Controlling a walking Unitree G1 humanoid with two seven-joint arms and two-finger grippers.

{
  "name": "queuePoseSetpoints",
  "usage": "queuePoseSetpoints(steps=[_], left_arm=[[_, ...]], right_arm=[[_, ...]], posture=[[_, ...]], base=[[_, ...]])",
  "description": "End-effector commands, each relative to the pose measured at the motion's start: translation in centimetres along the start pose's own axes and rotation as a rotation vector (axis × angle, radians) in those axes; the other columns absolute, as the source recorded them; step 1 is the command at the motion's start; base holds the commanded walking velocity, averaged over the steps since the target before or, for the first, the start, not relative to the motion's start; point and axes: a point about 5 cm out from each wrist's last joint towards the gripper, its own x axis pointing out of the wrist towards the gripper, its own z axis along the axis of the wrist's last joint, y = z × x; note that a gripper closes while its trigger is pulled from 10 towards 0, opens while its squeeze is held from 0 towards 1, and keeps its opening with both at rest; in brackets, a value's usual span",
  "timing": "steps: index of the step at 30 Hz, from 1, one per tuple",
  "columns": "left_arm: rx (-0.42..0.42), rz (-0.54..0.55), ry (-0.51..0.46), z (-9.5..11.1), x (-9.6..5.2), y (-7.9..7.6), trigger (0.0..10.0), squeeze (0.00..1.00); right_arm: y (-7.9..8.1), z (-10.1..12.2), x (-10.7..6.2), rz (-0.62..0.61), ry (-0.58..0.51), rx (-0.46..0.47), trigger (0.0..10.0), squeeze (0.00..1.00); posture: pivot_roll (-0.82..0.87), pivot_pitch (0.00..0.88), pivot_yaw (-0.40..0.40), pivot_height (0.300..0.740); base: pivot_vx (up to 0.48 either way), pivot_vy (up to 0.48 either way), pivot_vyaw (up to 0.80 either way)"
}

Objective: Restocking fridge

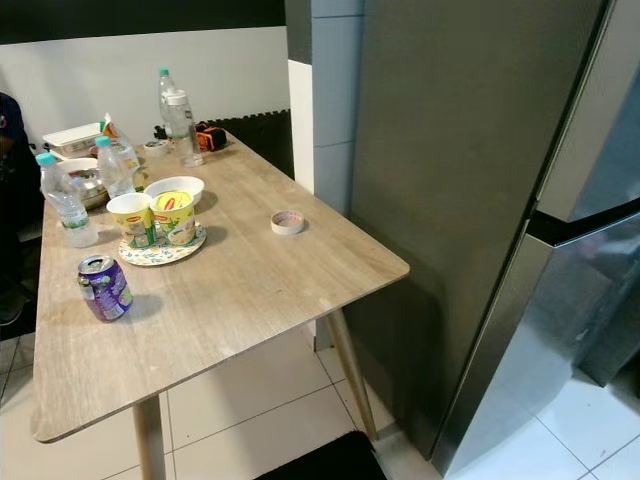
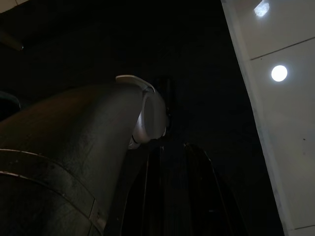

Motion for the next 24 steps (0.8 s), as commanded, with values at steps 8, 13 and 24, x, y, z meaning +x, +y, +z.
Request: queuePoseSetpoints(steps=[8,13,24], left_arm=[[-0.075,-0.066,-0.043,1.1,0.3,-2.1,10.0,0.00],[-0.029,-0.096,-0.053,1.2,0.4,-2.8,10.0,0.00],[-0.063,-0.087,-0.038,0.6,0.3,-2.2,10.0,0.00]], right_arm=[[0.0,0.2,0.1,-0.009,0.041,-0.053,10.0,0.00],[-0.2,0.6,0.1,-0.020,0.019,-0.050,10.0,0.00],[0.0,0.6,0.1,-0.014,0.014,-0.042,10.0,0.00]], posture=[[-0.07,0.000,0.011,0.740],[-0.07,0.000,0.009,0.740],[-0.06,0.000,0.012,0.740]], base=[[0.000,0.000,-0.49],[0.000,0.000,-0.31],[0.000,-0.099,0.00]])
